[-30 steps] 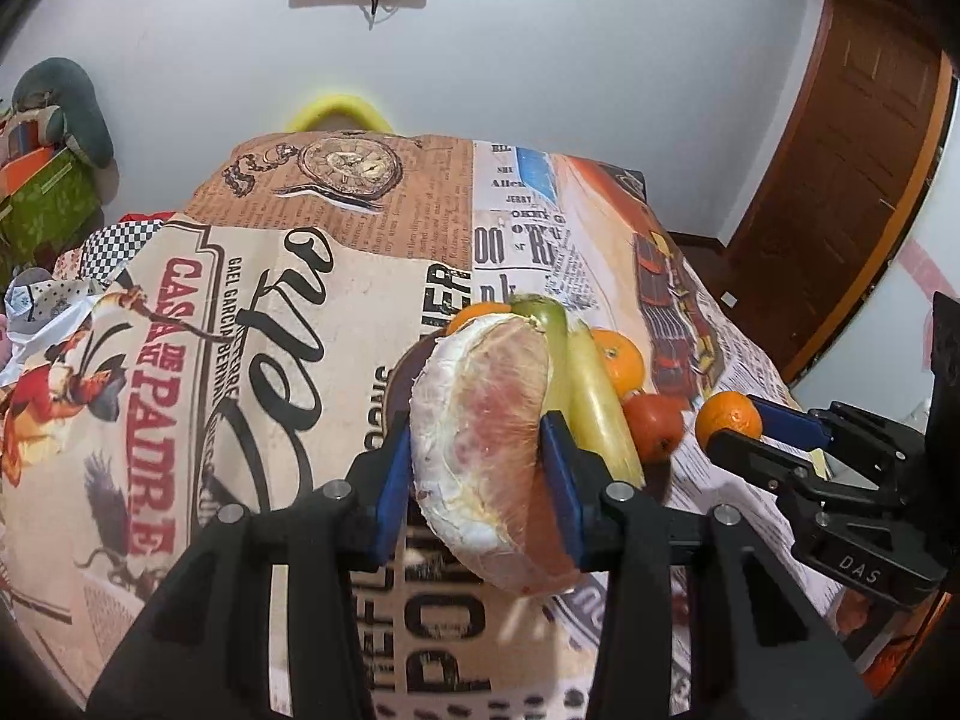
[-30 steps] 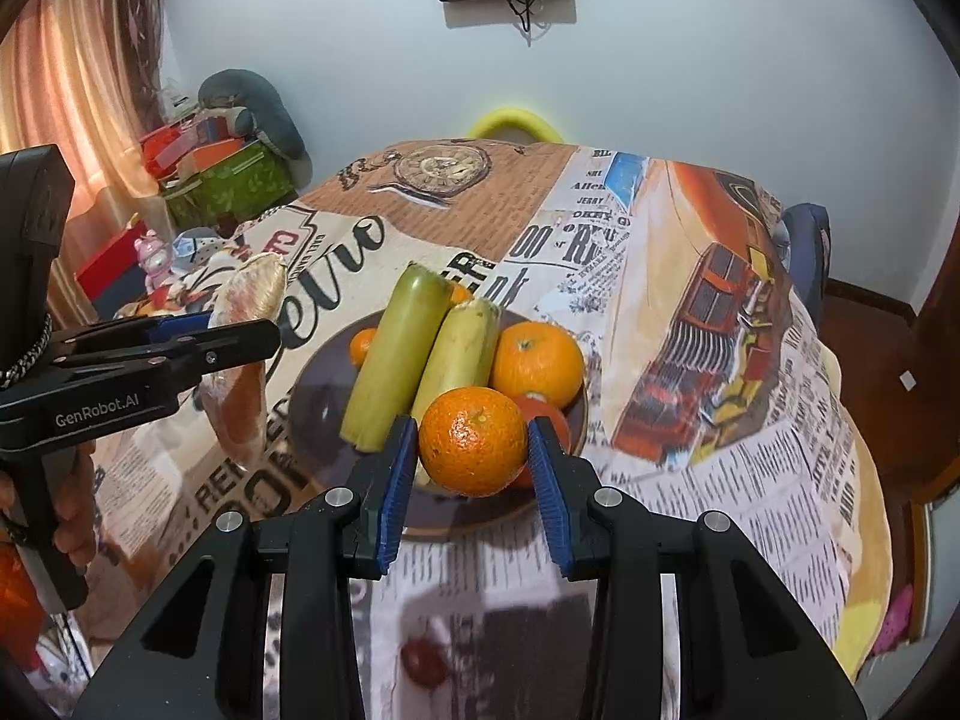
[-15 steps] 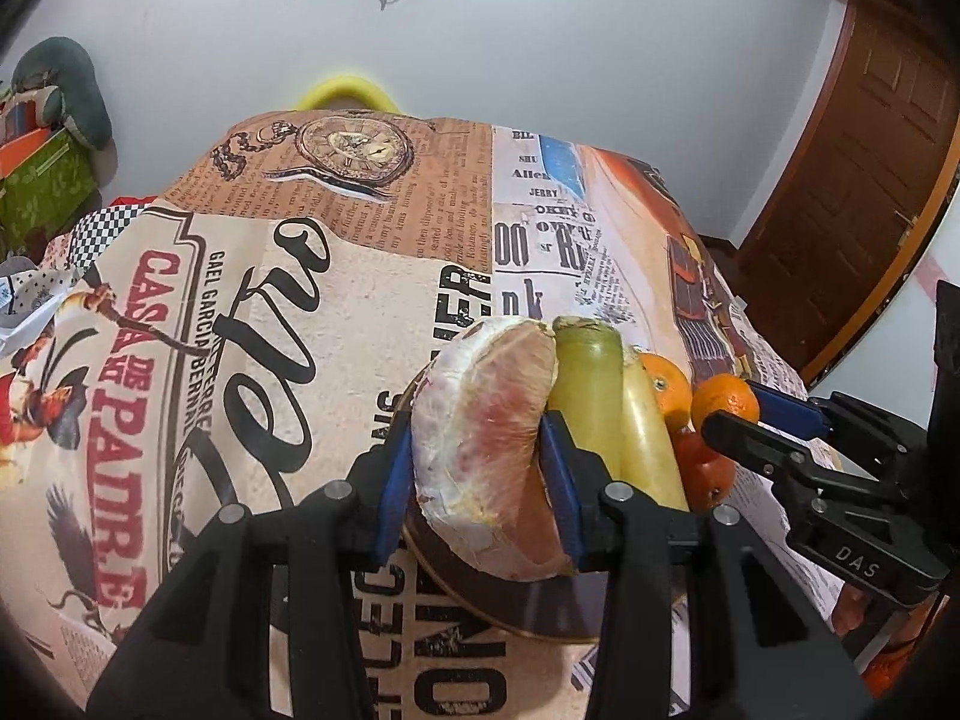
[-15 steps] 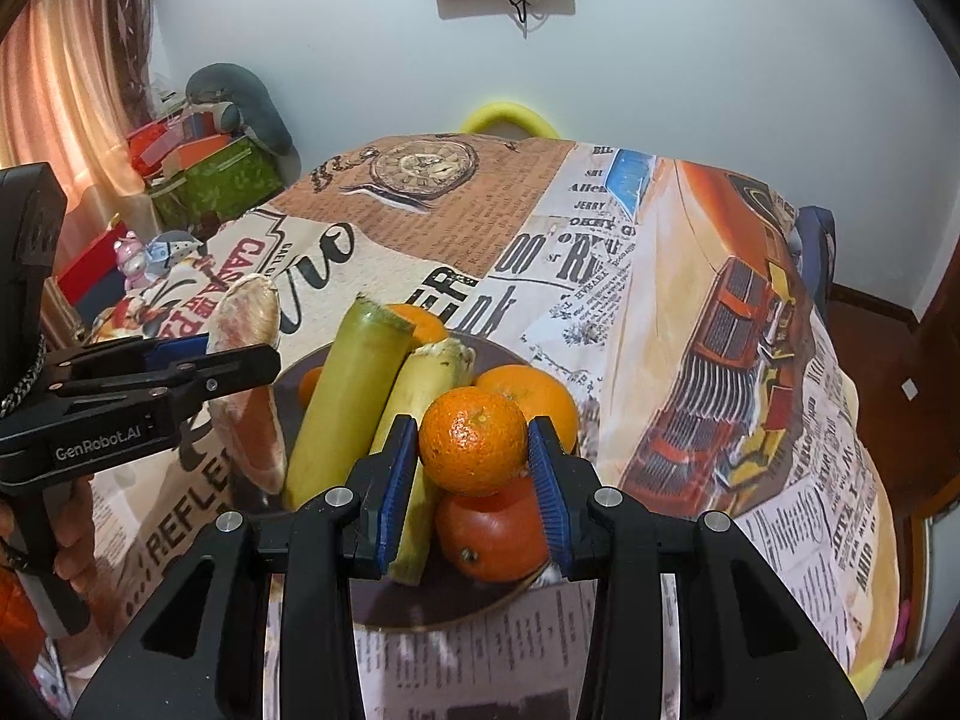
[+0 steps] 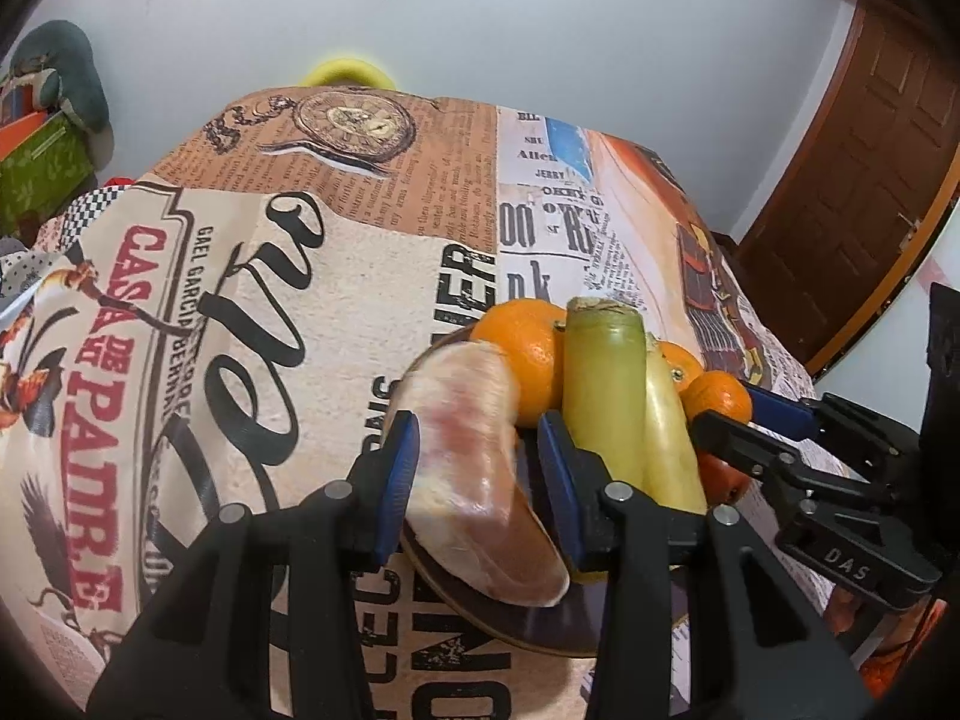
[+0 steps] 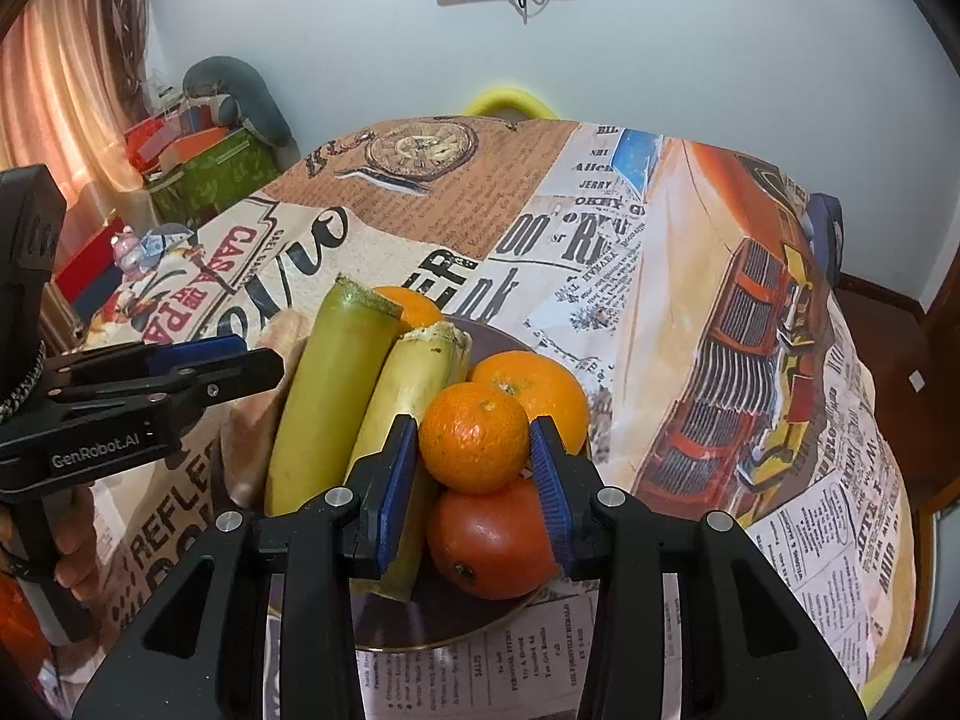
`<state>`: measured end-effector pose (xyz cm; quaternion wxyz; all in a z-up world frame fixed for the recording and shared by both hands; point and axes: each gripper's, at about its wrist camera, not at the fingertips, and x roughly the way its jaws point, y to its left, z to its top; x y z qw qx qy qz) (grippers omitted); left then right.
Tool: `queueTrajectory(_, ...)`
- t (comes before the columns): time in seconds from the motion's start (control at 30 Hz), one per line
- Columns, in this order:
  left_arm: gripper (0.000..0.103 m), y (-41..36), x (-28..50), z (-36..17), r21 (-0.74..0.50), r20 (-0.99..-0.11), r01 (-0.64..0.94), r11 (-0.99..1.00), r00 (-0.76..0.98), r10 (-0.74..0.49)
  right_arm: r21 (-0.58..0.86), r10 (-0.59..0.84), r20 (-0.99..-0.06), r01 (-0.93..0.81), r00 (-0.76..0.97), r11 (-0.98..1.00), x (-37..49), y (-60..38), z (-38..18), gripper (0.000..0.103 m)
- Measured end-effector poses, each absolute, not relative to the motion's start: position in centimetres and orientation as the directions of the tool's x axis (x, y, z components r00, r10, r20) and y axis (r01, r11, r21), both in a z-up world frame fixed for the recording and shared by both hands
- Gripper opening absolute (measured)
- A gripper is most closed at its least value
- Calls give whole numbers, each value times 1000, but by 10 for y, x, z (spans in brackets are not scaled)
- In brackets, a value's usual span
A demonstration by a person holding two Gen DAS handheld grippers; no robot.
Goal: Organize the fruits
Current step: 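Carry the pomelo segment and tangerine onto the grey plate and release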
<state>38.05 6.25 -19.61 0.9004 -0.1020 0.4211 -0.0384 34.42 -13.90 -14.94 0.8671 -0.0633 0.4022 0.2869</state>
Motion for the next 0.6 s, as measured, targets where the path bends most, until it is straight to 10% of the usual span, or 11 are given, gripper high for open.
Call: queueTrajectory(0.6,41,57,362,-185,-179,-752,-19,984,647,-125,118,451,-707,-538,545,834,332,-151,-130,47)
